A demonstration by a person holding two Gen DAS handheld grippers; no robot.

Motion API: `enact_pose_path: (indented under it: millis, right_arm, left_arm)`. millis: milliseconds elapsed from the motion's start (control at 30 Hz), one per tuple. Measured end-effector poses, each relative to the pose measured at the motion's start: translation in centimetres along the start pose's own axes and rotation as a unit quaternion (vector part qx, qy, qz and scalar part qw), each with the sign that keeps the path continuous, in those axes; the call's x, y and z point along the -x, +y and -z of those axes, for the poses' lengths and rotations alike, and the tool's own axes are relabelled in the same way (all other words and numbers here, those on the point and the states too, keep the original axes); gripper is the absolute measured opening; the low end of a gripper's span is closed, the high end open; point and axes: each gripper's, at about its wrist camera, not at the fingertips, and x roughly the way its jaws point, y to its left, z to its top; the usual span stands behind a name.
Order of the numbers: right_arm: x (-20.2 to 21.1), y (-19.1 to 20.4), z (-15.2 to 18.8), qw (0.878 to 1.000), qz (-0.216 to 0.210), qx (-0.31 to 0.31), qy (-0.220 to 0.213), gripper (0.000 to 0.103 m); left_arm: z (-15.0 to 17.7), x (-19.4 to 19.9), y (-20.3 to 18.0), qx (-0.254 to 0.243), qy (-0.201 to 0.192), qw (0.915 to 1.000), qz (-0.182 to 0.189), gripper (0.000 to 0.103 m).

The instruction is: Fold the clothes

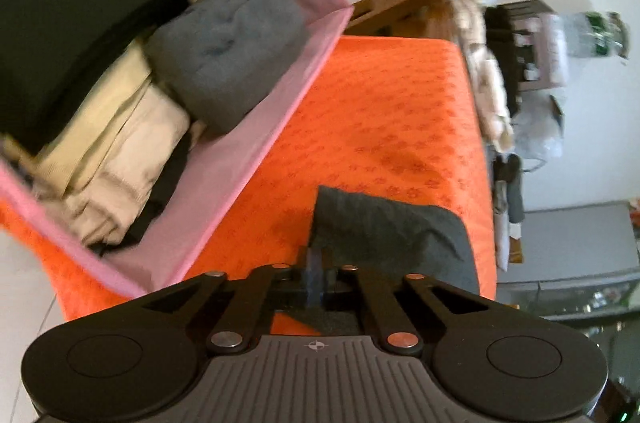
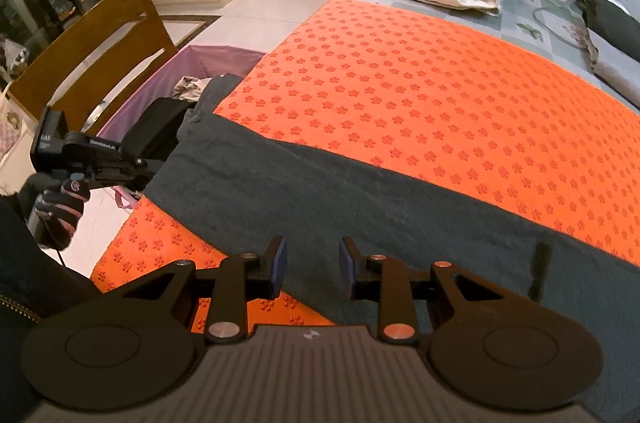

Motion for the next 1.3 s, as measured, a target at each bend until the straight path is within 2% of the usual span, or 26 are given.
enact_pose_path:
  millis: [100,200,367,467,600,667,767,1033,1300]
  right_arm:
    - [-0.3,0.4,-0.3,1.000,-0.003,0.014,0.000,0.033]
    - [-0.6,0.6,-0.5,1.000,-0.008,0.021,-0.001,0.033]
    - [-1.0,0.7,-0.6,1.000,-0.016,0.025,-0.003,0.033]
    - [-1.1,0.8,-0.6,0.999,-0.021,0.027,-0.006,0.033]
    - [-1.1,0.7,-0.6,0.999,-0.025,0.026,-0.012,0.033]
    - [-1.2,0.7,-0.6,0.999,-0.026,0.027,-0.014,0.033]
    - [-1.3,0.8,-0.7,0.999,-0.028,0.033,-0.016,0.033]
    - [-2.6,1.0,-2.6,0.997,-0.039,0.067,-0.016,0.033]
    - [-6.0,3.3,-4.3,0.987,-0.062,0.147,0.004,0.033]
  left_arm:
    - [0.6,0.2,-0.7,0.025,0.007,0.9996,-0.012,0.031]
    - [1.3,0.5,-1.5,0.061,0.012,0.9976,-0.030,0.042]
    - [2.0,0.7,-2.7,0.124,0.017,0.9908,-0.051,0.042]
    - [2.4,0.7,-3.6,0.138,0.024,0.9886,-0.055,0.042]
    - [3.1,0.6,-5.1,0.122,0.029,0.9903,-0.061,0.040]
    - [3.4,0.5,-5.7,0.109,0.023,0.9922,-0.056,0.032]
    - [3.8,0.5,-6.8,0.083,0.009,0.9947,-0.059,0.007]
    - [4.8,2.1,-8.7,0.039,-0.032,0.9959,-0.076,0.004]
    - [5.8,3.7,-10.7,-0.023,-0.047,0.9949,-0.087,0.004]
